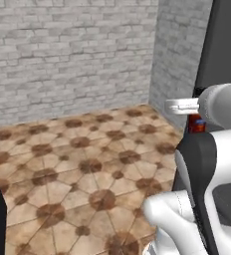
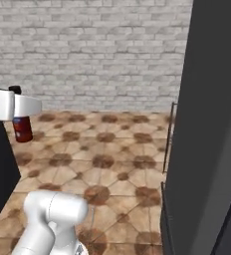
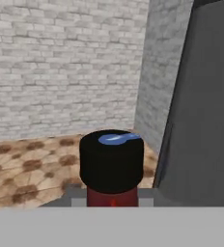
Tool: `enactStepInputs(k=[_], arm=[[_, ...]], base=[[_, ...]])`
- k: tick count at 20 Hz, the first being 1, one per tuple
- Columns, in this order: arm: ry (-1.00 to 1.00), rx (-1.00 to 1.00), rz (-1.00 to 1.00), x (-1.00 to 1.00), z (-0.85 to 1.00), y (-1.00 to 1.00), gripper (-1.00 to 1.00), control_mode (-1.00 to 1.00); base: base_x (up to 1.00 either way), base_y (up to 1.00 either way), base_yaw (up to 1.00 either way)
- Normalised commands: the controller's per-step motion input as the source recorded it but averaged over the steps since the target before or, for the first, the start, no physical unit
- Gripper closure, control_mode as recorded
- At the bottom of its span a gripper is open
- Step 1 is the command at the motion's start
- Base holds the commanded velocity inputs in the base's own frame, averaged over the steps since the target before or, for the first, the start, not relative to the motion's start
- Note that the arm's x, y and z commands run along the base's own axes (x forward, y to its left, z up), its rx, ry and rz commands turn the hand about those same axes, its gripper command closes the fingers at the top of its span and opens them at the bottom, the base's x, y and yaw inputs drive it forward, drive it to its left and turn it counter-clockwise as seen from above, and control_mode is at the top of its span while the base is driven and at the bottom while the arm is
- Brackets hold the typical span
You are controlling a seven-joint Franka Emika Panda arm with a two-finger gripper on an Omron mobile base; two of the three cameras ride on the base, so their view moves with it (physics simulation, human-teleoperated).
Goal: Move the mayonnaise and condiment bottle from the cabinet to the dining counter.
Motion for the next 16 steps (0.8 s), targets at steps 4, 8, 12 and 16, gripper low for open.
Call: enactStepInputs(k=[4,8,12,16], arm=[[0.0,0.0,0.0,0.0,0.0,0.0,1.0,1.0],[0.0,0.0,0.0,0.0,0.0,0.0,1.0,1.0],[0.0,0.0,0.0,0.0,0.0,0.0,1.0,1.0],[0.0,0.0,0.0,0.0,0.0,0.0,1.0,1.0]], base=[[1.0,0.32,0.03],[1.0,0.31,0.01],[1.0,0.3,0.04],[1.0,0.23,0.12]])
